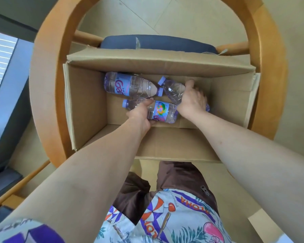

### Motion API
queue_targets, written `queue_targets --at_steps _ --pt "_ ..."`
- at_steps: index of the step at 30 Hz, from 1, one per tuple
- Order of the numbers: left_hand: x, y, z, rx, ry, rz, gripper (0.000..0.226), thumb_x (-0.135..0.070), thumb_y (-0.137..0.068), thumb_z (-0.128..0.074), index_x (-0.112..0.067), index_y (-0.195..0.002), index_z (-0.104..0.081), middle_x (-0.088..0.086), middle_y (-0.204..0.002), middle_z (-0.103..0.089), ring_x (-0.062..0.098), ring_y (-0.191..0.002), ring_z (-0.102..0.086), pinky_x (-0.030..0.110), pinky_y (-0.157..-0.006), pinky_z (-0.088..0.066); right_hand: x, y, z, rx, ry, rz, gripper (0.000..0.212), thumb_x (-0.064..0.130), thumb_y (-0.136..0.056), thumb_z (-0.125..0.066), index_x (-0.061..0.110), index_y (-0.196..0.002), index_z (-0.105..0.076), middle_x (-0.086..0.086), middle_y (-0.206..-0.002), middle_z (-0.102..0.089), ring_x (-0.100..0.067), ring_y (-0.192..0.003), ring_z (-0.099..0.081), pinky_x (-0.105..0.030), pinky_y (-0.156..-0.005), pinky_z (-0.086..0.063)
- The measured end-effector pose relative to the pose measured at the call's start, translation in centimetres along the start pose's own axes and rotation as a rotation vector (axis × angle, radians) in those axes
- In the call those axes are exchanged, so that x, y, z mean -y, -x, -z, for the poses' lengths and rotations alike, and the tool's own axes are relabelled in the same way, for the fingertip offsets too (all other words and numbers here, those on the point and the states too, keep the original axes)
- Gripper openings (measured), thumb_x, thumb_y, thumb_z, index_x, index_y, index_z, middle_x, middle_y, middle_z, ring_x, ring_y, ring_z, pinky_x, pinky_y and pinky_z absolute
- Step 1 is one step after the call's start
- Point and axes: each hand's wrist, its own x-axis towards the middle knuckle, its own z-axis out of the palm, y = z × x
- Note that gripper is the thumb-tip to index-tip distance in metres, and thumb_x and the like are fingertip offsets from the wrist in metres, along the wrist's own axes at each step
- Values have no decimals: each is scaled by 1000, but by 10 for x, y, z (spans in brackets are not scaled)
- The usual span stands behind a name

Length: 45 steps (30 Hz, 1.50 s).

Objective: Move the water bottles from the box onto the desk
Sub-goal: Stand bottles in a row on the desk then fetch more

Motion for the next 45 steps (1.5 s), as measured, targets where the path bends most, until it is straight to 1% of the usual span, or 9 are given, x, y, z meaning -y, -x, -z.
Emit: queue_targets --at_steps 6,9,14,18,22,26,32,40,45 --pt "-6 7 12 -62 -47 -67 73 -8 -74 -85 -24 -133 -44 11 -108 -72 27 -62 -72 42 -42 -55 -6 21 -10 115 -23 -109 95 36 -66 -93 12 -141 -39 -17 -137 -50 -36 -130 -45 -43 -100 -42" --pt "-7 11 22 -65 -32 -85 76 -5 -70 -83 -26 -131 -41 13 -107 -71 26 -50 -72 46 -45 -56 -4 32 -14 117 -63 -118 97 35 -62 -95 13 -139 -40 -16 -136 -49 -35 -129 -45 -42 -98 -44" --pt "-11 25 31 18 -134 -101 67 -10 -75 -77 -11 -138 -55 16 -118 -73 30 -75 -75 43 -52 -59 8 45 -4 103 -79 -48 85 23 -62 -92 9 -129 -43 -15 -129 -53 -36 -122 -54 -38 -87 -46" --pt "-21 57 45 72 -153 -166 35 -8 -77 -78 -12 -111 -68 10 -96 -76 24 -54 -73 47 -46 -57 18 67 11 43 -117 -1 73 21 -64 -89 9 -119 -43 -13 -114 -63 -37 -109 -63 -34 -72 -42" --pt "-36 91 62 160 -191 -292 64 2 -67 -84 -17 -121 -55 15 -106 -74 35 -80 -76 68 -69 -59 30 96 27 0 -175 34 74 26 -60 -92 15 -110 -38 -12 -111 -63 -36 -106 -63 -33 -71 -41" --pt "-51 129 80 255 -237 -493 54 11 -66 -80 -14 -107 -56 19 -112 -72 35 -93 -75 59 -86 -61 50 131 46 -83 -240 72 78 30 -57 -93 18 -115 -42 -7 -110 -64 -35 -107 -62 -35 -73 -44" --pt "-74 190 118 363 -328 -669 33 5 -69 -78 -16 -86 -57 7 -71 -75 22 -58 -73 38 -54 -61 77 193 86 -246 -345 157 70 34 -52 -85 25 -107 -44 -1 -100 -64 -31 -93 -60 -34 -67 -40" --pt "-109 281 166 526 -126 -851 41 -18 -70 -88 -11 -105 -67 12 -90 -74 27 -73 -73 43 -75 -63 127 264 149 -493 -528 294 68 46 -49 -83 29 -106 -49 6 -95 -67 -24 -88 -63 -36 -77 -52" --pt "-124 335 199 461 9 -968 15 -12 -72 -78 -7 -84 -70 9 -71 -74 24 -59 -70 34 -65 -59 162 289 190 -526 -572 472 73 46 -50 -88 25 -109 -51 4 -102 -67 -24 -93 -62 -38 -82 -52"
